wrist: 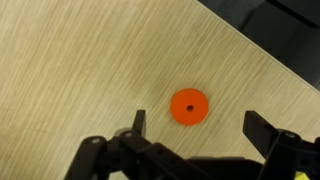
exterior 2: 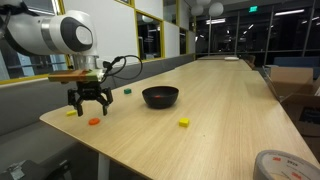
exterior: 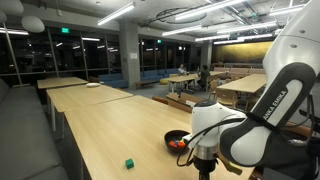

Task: Put the rings inside the black bowl

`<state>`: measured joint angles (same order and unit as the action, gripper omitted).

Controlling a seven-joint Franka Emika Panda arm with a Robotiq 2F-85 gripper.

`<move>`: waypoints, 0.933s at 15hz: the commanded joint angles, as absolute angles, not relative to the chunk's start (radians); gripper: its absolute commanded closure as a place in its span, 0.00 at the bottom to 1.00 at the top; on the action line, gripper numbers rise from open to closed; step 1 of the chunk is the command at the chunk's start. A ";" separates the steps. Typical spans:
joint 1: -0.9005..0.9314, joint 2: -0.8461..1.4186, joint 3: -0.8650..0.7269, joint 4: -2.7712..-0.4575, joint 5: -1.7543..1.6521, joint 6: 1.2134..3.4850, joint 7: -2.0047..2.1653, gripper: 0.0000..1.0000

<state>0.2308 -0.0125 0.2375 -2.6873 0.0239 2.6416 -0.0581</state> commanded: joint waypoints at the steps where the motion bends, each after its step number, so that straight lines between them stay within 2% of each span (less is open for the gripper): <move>1: 0.242 -0.012 0.249 -2.718 0.010 2.727 0.032 0.00; 14: 0.237 0.003 0.244 -2.749 -0.216 2.788 0.392 0.00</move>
